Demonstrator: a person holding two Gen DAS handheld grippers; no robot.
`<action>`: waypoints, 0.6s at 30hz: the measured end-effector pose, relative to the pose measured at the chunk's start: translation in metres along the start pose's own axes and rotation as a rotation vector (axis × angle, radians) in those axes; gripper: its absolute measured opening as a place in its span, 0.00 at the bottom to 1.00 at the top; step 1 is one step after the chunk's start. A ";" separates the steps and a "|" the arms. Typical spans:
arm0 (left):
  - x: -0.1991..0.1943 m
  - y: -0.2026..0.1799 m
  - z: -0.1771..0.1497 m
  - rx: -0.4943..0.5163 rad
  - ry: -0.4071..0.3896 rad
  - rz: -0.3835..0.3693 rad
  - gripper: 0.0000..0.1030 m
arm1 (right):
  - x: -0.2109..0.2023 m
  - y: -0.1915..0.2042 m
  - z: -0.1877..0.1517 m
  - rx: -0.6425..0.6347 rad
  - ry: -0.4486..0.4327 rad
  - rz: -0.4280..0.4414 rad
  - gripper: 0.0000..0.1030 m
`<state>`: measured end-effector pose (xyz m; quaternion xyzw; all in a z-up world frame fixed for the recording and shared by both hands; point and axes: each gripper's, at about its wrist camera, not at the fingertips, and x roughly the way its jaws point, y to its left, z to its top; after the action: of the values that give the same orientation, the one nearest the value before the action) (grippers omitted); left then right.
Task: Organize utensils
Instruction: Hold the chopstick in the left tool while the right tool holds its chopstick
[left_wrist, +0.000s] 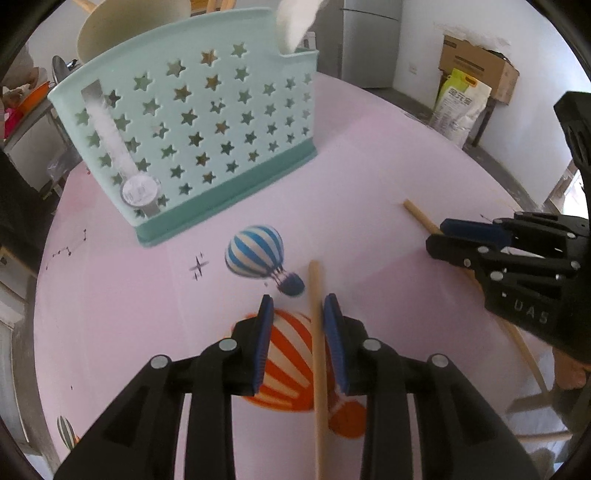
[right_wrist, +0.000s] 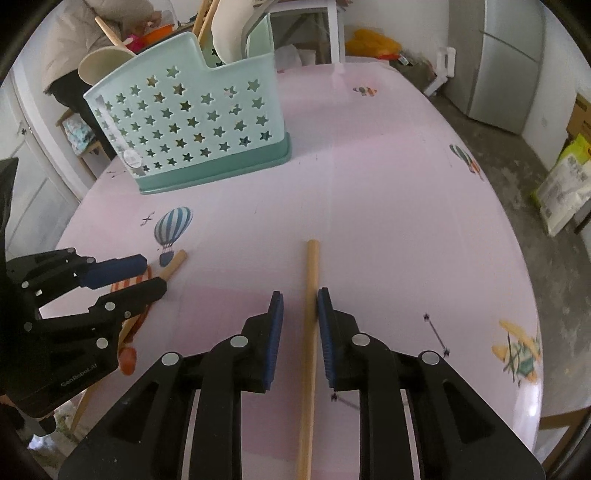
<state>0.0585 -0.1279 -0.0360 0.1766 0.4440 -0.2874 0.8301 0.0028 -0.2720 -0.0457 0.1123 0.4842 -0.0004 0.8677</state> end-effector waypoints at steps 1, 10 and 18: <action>0.001 0.000 0.001 0.003 -0.008 0.001 0.26 | 0.001 0.001 0.001 -0.003 -0.001 -0.004 0.16; 0.007 -0.008 0.010 0.033 -0.026 0.005 0.15 | 0.008 -0.001 0.011 -0.022 -0.006 -0.024 0.13; 0.010 -0.017 0.013 0.044 -0.031 0.017 0.09 | 0.015 -0.009 0.017 0.015 0.003 -0.008 0.05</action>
<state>0.0601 -0.1517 -0.0377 0.1938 0.4233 -0.2929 0.8351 0.0235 -0.2819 -0.0511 0.1170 0.4860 -0.0075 0.8661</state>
